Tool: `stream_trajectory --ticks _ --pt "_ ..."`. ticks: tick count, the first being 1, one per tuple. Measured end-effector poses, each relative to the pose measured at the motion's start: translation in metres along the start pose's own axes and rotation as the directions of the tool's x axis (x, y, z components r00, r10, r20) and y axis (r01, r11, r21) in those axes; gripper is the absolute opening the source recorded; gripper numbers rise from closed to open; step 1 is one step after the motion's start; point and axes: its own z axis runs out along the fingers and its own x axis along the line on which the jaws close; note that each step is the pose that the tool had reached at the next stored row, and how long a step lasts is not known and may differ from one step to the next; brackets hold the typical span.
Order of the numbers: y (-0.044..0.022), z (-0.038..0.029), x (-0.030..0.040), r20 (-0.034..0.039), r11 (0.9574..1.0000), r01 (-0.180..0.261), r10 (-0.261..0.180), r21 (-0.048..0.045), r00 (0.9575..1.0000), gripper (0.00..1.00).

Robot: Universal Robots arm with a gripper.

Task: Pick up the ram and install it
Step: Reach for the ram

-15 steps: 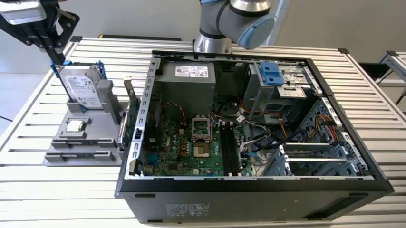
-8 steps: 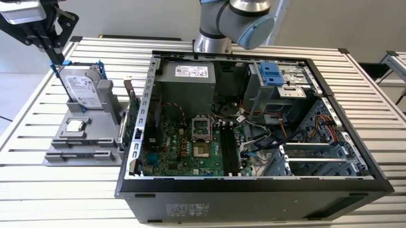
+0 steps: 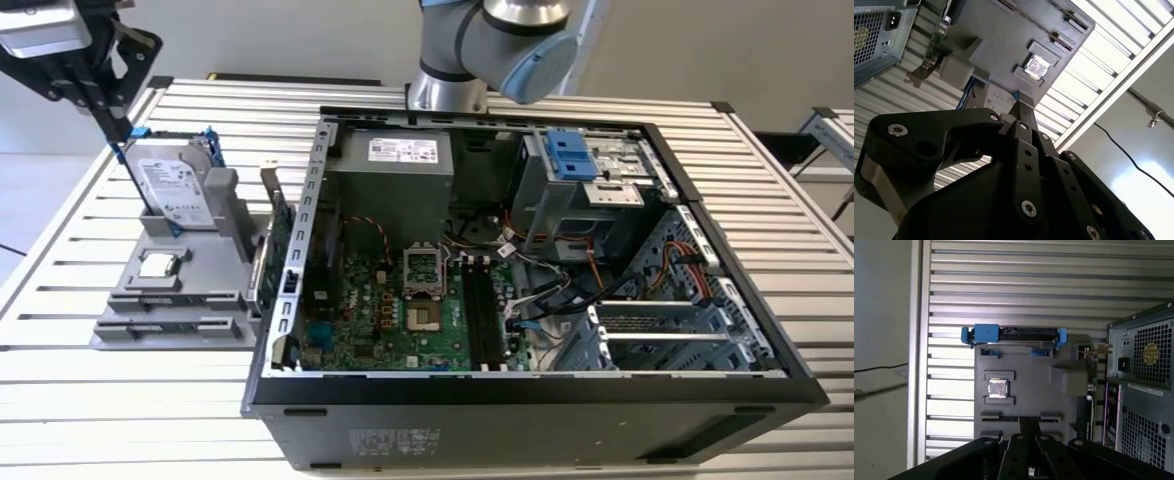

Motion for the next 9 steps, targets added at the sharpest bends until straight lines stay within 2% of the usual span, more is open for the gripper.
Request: stream_trajectory --ticks 9 --pt "-0.0184 -0.0007 0.0003 0.0000 1.0000 0.000 0.000 0.0000 1.0000 0.00"
